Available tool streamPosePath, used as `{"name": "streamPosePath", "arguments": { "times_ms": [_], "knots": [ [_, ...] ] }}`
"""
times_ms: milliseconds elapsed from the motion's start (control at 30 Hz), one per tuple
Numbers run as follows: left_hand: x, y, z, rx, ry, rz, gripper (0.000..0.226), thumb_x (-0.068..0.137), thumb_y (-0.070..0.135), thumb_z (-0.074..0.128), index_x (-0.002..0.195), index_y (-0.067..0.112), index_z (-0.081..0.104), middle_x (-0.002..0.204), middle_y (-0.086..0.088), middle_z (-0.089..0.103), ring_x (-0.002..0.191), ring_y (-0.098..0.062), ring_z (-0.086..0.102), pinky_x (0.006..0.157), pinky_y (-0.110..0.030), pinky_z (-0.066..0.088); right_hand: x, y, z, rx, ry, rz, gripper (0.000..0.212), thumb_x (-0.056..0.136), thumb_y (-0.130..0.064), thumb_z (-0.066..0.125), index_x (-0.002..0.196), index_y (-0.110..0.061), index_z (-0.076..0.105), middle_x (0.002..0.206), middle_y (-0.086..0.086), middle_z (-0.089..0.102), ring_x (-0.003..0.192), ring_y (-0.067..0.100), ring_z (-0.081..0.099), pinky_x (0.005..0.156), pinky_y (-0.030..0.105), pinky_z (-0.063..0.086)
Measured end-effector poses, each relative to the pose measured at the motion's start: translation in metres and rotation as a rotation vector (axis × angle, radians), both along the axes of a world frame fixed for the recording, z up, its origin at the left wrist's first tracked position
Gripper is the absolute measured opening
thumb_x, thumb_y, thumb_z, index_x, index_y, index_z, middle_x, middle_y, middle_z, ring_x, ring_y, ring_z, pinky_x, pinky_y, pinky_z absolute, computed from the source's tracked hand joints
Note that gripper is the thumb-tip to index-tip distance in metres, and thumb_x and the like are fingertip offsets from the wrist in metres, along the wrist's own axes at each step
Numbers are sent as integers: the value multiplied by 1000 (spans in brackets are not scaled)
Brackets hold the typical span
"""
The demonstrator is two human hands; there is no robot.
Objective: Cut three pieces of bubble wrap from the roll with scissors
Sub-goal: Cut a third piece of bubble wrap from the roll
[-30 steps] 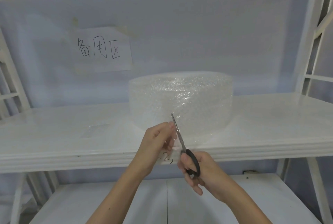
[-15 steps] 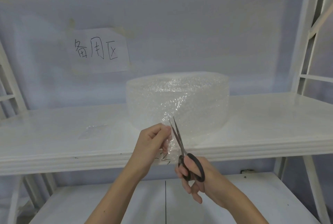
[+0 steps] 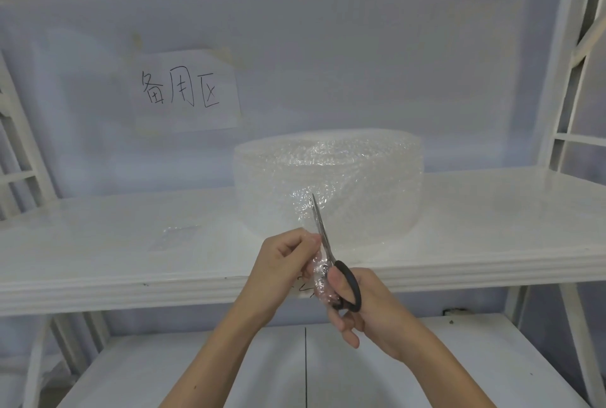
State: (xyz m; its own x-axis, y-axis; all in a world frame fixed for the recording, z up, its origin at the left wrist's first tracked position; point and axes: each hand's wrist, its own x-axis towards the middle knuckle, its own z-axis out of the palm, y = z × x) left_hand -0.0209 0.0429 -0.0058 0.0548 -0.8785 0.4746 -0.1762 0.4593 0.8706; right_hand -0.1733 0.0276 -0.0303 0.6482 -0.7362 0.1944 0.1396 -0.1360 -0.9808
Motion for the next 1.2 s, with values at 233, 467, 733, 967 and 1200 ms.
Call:
{"name": "streamPosePath", "arguments": {
  "times_ms": [233, 467, 733, 967, 1200],
  "knots": [
    [-1, 1, -1, -8, -44, -27, 35, 89, 24, 58, 54, 22, 57, 52, 4, 50, 50, -12, 44, 53, -23, 40, -1, 0, 7, -15, -48, 26, 52, 68, -72, 65, 65, -19, 65, 54, 5, 49, 43, 19, 42, 34, 21, 37],
    [0, 1, -2, -11, -85, -16, 31, 87, 28, 60, 56, 24, 60, 52, 7, 52, 50, -11, 45, 53, -21, 39, 0, 1, 14, -54, 15, -16, 45, 79, -64, 54, 65, -22, 66, 50, 4, 51, 42, 22, 38, 36, 22, 35],
    [0, 1, -2, -10, -70, -25, 30, 88, 20, 59, 60, 10, 62, 52, 9, 53, 48, -8, 47, 51, -20, 39, 0, 2, 19, -65, 17, -27, 44, 83, -54, 52, 54, -23, 66, 47, 0, 53, 34, 13, 42, 34, 19, 33],
    [0, 0, -2, 12, -62, -7, 28, 94, 4, 59, 68, -8, 59, 52, 5, 51, 49, -10, 44, 50, -22, 38, 1, -3, 25, -86, 63, -57, 60, 79, -59, 57, 82, 0, 70, 63, -2, 68, 33, 11, 44, 34, 19, 34],
    [0, 1, -3, 14, -50, -20, 33, 95, 6, 58, 62, 0, 58, 51, 5, 49, 49, -12, 41, 50, -23, 36, 2, -1, 25, -81, 43, -58, 58, 71, -62, 58, 77, -5, 71, 56, -6, 66, 35, 13, 43, 32, 19, 37]
  ]
}}
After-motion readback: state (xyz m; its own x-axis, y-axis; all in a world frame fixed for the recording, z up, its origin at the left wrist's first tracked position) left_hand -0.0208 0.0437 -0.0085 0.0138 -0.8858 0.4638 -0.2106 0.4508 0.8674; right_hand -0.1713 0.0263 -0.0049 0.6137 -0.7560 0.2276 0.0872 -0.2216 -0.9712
